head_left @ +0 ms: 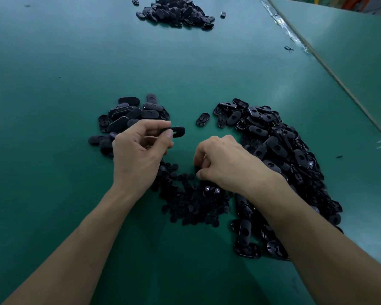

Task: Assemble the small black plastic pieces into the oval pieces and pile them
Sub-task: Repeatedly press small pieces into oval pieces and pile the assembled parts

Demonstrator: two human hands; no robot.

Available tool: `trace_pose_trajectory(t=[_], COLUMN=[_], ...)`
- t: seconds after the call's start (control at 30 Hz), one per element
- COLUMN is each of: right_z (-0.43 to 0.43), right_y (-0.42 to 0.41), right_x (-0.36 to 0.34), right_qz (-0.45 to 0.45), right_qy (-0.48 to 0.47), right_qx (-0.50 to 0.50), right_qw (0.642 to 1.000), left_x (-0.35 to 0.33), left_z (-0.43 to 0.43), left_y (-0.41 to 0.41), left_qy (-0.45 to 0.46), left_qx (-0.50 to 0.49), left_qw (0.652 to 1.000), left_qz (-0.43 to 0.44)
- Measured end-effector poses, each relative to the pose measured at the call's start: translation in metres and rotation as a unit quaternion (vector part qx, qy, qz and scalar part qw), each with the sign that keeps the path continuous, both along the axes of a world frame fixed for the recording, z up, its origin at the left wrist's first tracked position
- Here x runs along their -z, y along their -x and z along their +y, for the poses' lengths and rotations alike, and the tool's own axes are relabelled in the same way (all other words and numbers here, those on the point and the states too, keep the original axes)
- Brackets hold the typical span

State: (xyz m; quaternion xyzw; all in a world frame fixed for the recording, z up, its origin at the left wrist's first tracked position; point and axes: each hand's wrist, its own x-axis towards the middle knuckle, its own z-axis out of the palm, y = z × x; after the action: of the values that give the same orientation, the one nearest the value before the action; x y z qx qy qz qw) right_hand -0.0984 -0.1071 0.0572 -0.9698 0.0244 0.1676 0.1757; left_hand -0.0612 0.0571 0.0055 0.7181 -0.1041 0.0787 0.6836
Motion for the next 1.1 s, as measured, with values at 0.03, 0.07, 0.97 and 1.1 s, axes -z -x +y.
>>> trace_pose_trajectory(t=[0.03,0.07,0.97,1.1], right_z=[0.0,-0.001,-0.012,-0.013], right_y=[0.0,0.0,0.0,-0.001], right_x=[0.0,0.0,-0.012,-0.009], right_qz=[0.001,-0.001,0.04,0.039], right_qy=[0.0,0.001,0.036,0.025], right_qx=[0.003,0.004,0.001,0.012], right_qw=[1.0,1.0,0.999,0.999], left_x=[0.0,0.001,0.003,0.005], left_z=[0.0,0.0,0.001,0.001], left_y=[0.0,0.0,0.0,0.0], left_qy=[0.0,-0.001,-0.009,-0.013], left_qx=[0.0,0.0,0.002,0.004], left_qw=[1.0,1.0,1.0,1.0], left_qz=[0.001,0.0,-0.008,-0.01])
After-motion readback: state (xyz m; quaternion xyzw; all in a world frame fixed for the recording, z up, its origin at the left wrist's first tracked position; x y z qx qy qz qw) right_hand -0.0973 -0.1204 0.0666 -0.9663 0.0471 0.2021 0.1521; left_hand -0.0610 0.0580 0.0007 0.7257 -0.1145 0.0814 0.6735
